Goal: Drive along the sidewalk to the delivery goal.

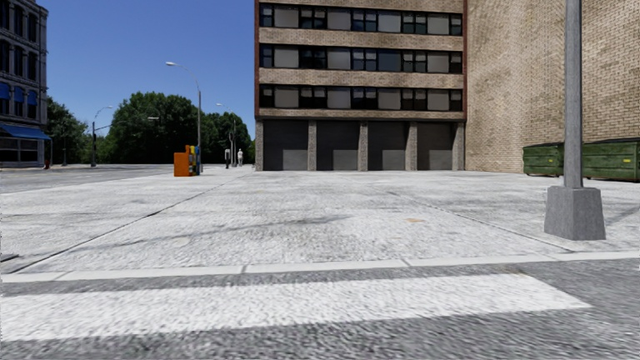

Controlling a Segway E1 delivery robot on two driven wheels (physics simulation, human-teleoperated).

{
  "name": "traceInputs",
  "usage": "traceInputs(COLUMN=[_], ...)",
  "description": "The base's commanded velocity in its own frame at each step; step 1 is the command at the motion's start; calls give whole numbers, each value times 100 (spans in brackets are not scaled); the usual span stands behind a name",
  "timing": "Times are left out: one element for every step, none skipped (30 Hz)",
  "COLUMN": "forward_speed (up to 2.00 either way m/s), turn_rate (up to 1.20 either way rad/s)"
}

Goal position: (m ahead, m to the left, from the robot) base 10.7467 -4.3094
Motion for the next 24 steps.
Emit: traceInputs(forward_speed=[196,196,196,196,196,196,196,196,196,196,196,196,196,196,196,196,196,194,187,187,179,173,163,163], turn_rate=[0,0,0,0,0,0,0,-13,-21,-24,-24,-26,-27,-27,-27,-28,-30,-30,-31,-31,-31,-31,-31,-31])
